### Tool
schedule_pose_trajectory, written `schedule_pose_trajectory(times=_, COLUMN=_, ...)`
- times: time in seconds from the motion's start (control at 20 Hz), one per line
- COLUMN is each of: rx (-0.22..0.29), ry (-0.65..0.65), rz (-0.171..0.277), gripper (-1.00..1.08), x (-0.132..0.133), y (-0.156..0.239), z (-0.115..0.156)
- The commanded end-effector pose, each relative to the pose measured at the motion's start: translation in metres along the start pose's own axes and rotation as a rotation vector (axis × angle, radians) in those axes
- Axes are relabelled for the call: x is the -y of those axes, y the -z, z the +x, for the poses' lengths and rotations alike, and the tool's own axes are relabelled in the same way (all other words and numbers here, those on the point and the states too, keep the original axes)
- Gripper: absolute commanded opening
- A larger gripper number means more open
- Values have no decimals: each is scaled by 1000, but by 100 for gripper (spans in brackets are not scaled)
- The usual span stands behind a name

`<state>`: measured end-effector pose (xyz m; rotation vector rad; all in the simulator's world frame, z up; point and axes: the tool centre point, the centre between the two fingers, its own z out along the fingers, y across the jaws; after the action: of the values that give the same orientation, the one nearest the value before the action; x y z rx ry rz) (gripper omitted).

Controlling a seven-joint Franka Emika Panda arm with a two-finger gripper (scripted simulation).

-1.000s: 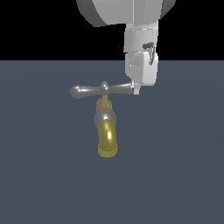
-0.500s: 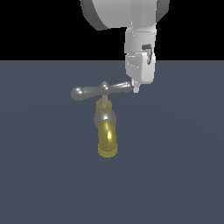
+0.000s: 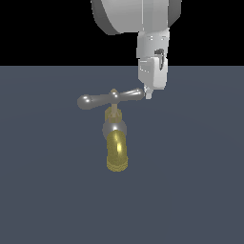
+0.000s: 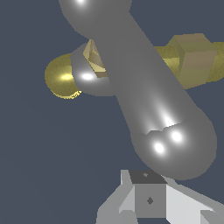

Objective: Turn on the faucet by rotating a designated handle.

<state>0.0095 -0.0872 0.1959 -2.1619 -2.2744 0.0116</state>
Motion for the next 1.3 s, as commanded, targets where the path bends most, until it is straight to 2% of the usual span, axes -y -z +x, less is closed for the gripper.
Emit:
schedule_pose_trajectory(times=0.0, rx=-2, ry=19, rz=-3, gripper=-100, x=-11, y=0, z=17)
schedule_pose_trajectory(times=0.85, rx=-2, ry=29, rz=-8, gripper=-100, x=-65, y=2, z=60)
schedule_pose_trajectory(times=0.9, rx=-2, ry=29, rz=-8, gripper=-100, x=-65, y=2, z=60)
schedule_pose_trajectory(times=0.95, rx=11, ry=-17, rz=-2, gripper=-100, x=-57, y=0, z=26)
schedule_pose_trajectory(times=1.25, rx=6, ry=2, rz=-4, gripper=-100, x=-65, y=1, z=77)
